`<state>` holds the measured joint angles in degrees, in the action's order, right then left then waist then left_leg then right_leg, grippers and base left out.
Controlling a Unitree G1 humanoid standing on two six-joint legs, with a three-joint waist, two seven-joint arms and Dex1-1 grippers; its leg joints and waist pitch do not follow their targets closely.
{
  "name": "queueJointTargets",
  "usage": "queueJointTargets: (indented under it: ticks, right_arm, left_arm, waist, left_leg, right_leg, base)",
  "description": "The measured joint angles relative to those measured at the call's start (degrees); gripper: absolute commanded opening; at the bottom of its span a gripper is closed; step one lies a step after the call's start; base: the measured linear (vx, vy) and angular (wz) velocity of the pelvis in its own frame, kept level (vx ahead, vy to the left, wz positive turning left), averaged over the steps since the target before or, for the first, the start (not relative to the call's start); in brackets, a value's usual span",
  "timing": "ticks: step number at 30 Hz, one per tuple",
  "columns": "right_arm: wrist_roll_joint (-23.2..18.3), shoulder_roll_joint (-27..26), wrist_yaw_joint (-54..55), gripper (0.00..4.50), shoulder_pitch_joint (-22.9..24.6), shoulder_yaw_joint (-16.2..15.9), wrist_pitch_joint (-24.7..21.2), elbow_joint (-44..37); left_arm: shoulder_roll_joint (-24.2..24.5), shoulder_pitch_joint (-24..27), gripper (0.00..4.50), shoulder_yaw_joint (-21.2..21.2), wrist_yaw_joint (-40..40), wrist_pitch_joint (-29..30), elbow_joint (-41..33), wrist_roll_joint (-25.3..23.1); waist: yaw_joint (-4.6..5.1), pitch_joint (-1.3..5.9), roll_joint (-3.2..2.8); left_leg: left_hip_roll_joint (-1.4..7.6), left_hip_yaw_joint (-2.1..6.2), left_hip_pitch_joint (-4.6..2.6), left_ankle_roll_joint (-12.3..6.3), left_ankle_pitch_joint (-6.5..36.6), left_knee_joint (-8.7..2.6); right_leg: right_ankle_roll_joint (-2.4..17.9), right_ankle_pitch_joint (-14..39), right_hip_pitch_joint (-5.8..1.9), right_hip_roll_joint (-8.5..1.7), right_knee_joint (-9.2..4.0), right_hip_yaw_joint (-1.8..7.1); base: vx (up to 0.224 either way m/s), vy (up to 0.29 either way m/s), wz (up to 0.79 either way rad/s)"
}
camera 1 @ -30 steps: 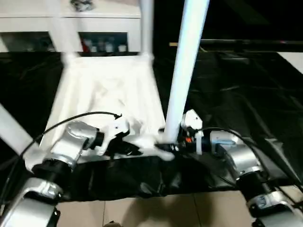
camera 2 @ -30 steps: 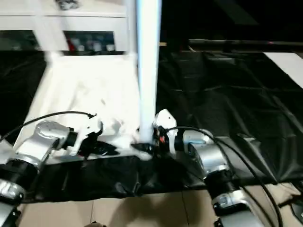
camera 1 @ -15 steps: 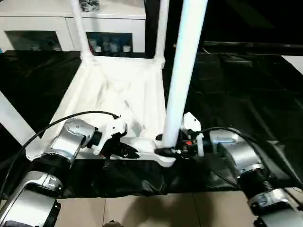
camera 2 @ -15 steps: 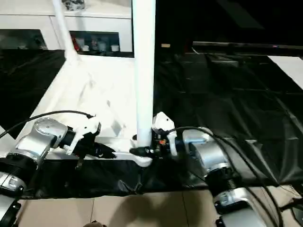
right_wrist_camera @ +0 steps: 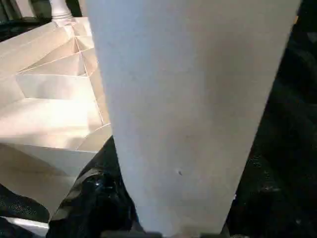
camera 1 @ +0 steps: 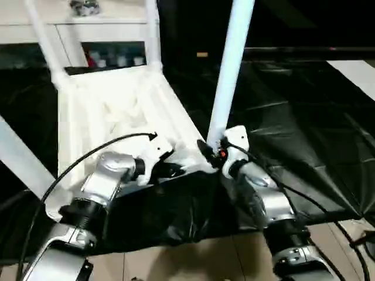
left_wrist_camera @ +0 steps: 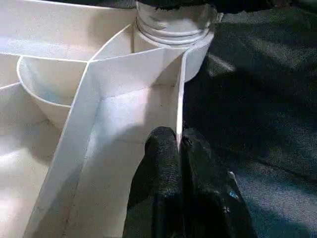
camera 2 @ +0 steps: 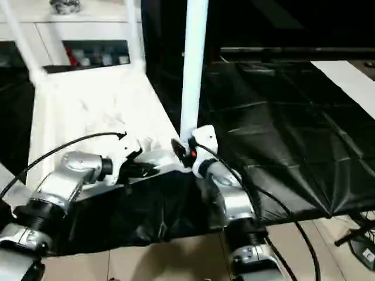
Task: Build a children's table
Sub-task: Rotate leg to tighten
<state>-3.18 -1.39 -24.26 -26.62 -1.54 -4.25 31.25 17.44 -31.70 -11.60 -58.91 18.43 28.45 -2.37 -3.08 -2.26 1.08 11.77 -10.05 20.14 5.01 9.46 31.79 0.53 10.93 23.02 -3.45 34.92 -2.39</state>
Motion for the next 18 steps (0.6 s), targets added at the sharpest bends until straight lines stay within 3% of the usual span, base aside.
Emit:
queueJointTargets:
  ticks: [4, 10, 16, 18]
  right_arm:
    - [-0.9, 2.2, -7.0, 3.1, -0.1, -0.5, -0.3, 0.3]
    - [-2.7, 10.5, -27.5, 3.1, -0.5, -6.2, -1.6, -1.4]
    - [-4.2, 15.9, -43.0, 3.1, -1.4, -9.9, -3.1, -2.6]
    - [-4.2, 16.7, -45.8, 2.77, -1.8, -10.5, -3.4, -2.6]
  left_arm:
    - [1.0, 0.1, 0.0, -0.1, -2.9, -1.0, 0.0, 0.1]
    - [5.4, 0.1, 0.0, -1.3, -12.7, -6.3, 1.6, 1.2]
    - [6.9, -1.3, 0.0, -2.1, -20.6, -10.2, 5.8, 1.7]
    - [7.1, -2.2, 0.0, -2.5, -22.4, -10.7, 7.4, 1.7]
  waist:
    - [-0.12, -0.06, -0.06]
    - [-0.58, -0.14, -0.03]
    - [-2.21, -0.14, -0.01]
    - [-2.46, -0.16, 0.02]
  left_leg:
    - [0.0, 0.01, 0.09, 0.0, 0.0, 0.0]
    - [0.01, 0.05, 0.27, -0.02, 0.0, 0.03]
    - [0.07, -0.01, 0.27, -0.03, 0.0, 0.18]
    - [0.08, -0.03, 0.28, -0.03, 0.0, 0.24]
  right_leg:
    - [0.0, 0.0, 0.05, 0.0, -0.02, -0.02]
    - [0.1, 0.0, 0.08, 0.0, -0.05, -0.09]
    - [0.1, 0.0, 0.04, -0.02, 0.03, -0.09]
    - [0.1, 0.0, 0.04, -0.03, 0.07, -0.08]
  base:
    - [0.0, 0.0, 0.0]
    - [0.0, 0.0, 0.0]
    - [0.0, 0.0, 0.0]
    - [0.0, 0.0, 0.0]
